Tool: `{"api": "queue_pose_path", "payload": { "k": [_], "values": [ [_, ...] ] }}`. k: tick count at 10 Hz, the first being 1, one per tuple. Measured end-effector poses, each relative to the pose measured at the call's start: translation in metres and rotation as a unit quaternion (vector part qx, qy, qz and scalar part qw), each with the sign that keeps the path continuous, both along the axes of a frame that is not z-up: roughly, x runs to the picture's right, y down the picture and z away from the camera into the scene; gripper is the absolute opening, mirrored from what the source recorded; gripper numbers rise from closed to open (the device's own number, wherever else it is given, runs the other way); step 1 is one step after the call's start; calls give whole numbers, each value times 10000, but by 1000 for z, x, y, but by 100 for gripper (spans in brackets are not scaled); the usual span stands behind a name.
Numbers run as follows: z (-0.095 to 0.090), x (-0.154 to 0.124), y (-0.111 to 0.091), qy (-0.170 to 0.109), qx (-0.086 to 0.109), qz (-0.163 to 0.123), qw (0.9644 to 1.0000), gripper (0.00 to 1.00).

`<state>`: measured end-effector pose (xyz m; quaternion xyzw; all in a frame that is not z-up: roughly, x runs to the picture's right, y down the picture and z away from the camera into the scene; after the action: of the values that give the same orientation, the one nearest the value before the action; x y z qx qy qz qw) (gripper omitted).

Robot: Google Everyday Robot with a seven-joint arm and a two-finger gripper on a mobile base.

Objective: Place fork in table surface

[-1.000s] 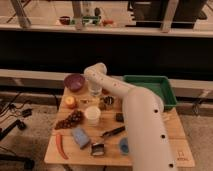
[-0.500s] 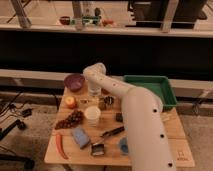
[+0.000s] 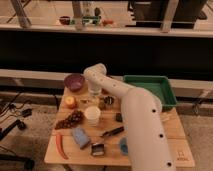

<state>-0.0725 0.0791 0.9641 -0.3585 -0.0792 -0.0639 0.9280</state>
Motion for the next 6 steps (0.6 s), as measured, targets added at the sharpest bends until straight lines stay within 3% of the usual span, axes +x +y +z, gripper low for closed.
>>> {"api": "queue_pose_path", "payload": {
  "k": [6],
  "values": [
    [-3, 0, -2, -8, 2, 4, 10000, 53]
  ]
}}
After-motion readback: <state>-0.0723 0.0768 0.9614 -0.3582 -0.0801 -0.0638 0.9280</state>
